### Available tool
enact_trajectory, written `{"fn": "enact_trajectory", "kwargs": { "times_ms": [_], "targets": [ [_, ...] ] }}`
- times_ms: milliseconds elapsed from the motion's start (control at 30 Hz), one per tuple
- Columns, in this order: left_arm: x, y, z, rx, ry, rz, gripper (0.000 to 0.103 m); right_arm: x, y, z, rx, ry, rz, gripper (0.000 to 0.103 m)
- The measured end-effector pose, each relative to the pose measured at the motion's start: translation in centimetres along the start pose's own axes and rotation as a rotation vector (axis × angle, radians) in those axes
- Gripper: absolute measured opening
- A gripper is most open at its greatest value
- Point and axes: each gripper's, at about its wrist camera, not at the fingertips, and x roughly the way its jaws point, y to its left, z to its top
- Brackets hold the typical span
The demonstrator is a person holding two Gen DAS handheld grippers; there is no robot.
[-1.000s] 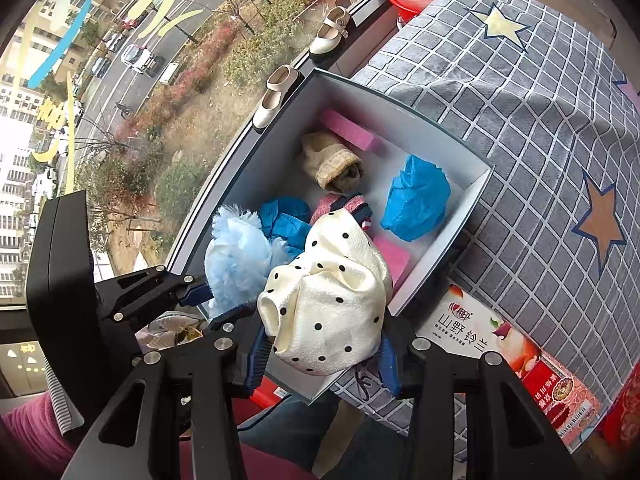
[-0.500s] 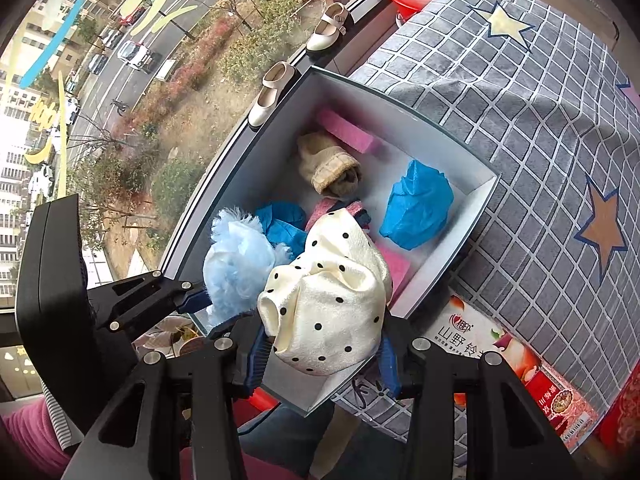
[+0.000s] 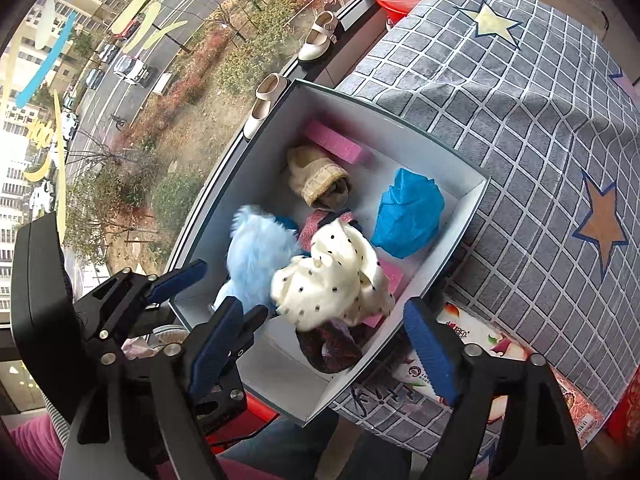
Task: Organize soft objects
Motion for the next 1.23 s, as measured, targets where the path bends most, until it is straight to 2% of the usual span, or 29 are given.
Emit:
{"fn": "enact_trajectory", "kwargs": {
  "times_ms": [33, 67, 100, 200, 367, 667, 1000, 1067, 1167, 1233],
  "targets": [
    [-0.1, 0.0, 0.0, -0.005, -0.001, 0.018, 0.074, -0.1, -0.2, 0.0, 0.006, -0.003, -0.015, 0.1],
    [0.0, 0.1, 0.1, -0.012, 0.004, 0.04, 0.075, -0.2, -0.3, 0.0, 0.011, -0.009, -0.04, 0.102],
    [0.1, 0.2, 0.2, -0.019, 0.009, 0.055, 0.075, -0.4, -0.4, -0.1, 0.012, -0.019, -0.045, 0.102],
    [0.2, 0.3, 0.2, -0.038, 0.021, 0.02, 0.075, -1.4, -0.6, -0.4, 0.02, -0.052, -0.047, 0.102],
    [0.0, -0.4, 0.3, -0.026, 0.021, 0.017, 0.075, -2.6, -0.7, -1.0, 0.028, -0.087, -0.061, 0.102],
    [-0.4, -0.7, 0.5, -0.011, 0.017, 0.024, 0.075, -3.2, -1.3, -2.0, 0.066, -0.099, -0.052, 0.102],
    [0.3, -1.0, -0.3, 0.002, 0.055, 0.011, 0.075, -2.7, -1.5, -2.5, 0.077, -0.08, -0.044, 0.102],
    [0.2, -0.9, -0.3, -0.004, 0.041, 0.004, 0.079, -2.7, -1.6, -2.5, 0.08, -0.078, -0.044, 0.102],
    [-0.8, -0.7, -0.3, 0.004, -0.033, -0.024, 0.08, -2.7, -1.6, -2.5, 0.081, -0.075, -0.045, 0.102],
    [-1.3, -0.6, -0.1, 0.007, -0.052, -0.036, 0.08, -2.6, -1.6, -2.5, 0.08, -0.074, -0.044, 0.102]
  ]
}}
